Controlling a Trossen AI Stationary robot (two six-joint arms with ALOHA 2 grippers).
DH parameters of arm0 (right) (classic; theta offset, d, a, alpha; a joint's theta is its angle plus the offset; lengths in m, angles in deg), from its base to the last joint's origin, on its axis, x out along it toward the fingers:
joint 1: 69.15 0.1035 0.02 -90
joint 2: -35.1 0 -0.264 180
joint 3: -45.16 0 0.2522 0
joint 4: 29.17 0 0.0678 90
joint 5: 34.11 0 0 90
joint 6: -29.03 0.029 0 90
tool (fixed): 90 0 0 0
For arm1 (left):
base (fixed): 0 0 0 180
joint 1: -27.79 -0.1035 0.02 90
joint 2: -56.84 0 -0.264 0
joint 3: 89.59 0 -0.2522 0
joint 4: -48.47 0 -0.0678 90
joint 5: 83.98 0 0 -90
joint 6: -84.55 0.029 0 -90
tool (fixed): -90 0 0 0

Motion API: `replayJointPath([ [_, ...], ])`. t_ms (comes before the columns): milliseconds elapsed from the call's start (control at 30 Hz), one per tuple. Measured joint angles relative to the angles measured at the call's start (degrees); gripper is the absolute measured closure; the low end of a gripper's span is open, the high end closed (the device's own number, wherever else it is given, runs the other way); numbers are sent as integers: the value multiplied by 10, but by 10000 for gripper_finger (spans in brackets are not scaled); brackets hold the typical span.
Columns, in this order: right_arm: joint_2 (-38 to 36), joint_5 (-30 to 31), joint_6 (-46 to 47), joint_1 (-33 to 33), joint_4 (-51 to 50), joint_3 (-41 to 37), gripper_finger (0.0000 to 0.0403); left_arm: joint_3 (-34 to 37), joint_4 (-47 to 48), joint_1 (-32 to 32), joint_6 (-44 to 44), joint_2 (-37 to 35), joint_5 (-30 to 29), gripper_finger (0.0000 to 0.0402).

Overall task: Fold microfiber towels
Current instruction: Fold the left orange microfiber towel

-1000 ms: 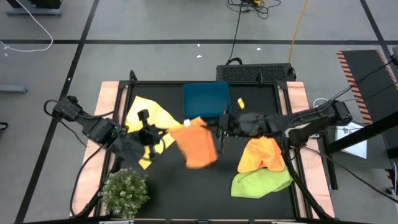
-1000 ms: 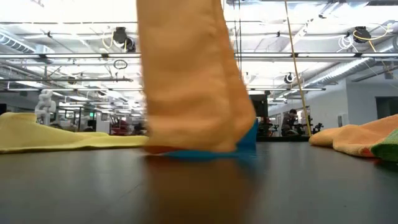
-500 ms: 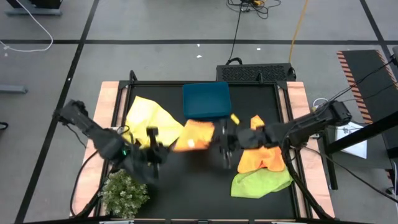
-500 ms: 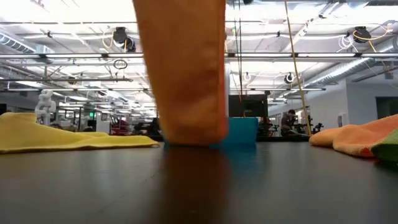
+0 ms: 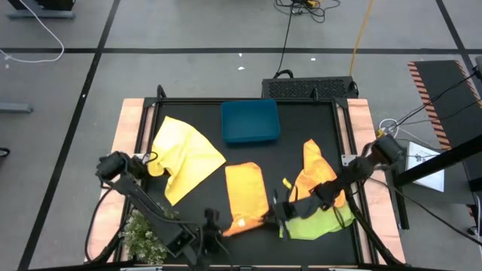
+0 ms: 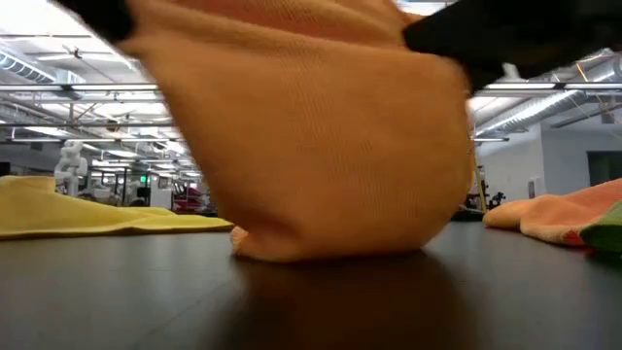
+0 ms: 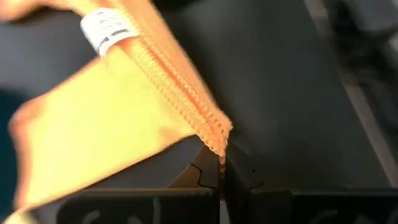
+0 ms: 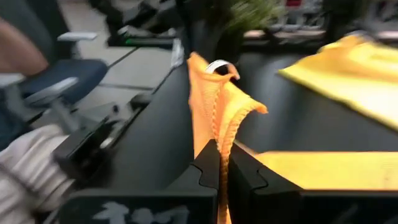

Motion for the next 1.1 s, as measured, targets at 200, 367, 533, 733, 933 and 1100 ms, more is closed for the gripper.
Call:
replayJointPath([
  [200, 61, 9, -5, 36, 4, 43, 403, 0, 21, 2, 6, -22, -5, 399],
  [367, 38, 103, -29, 40, -7, 48, 403, 1, 69, -4, 0, -64, -55, 399],
  [533, 5, 186, -29, 27, -47, 48, 403, 1, 108, -27, 6, -89, -65, 399],
  [733, -1, 195, 14, -11, -105, 47, 403, 2, 168, -78, 6, -90, -66, 399],
  [933, 0, 240, 43, -49, -152, 46, 403, 44, 160, -149, 67, -101, -53, 399],
  [1100, 0, 240, 88, -79, -183, 40, 403, 128, 85, -219, 105, -129, -10, 395],
])
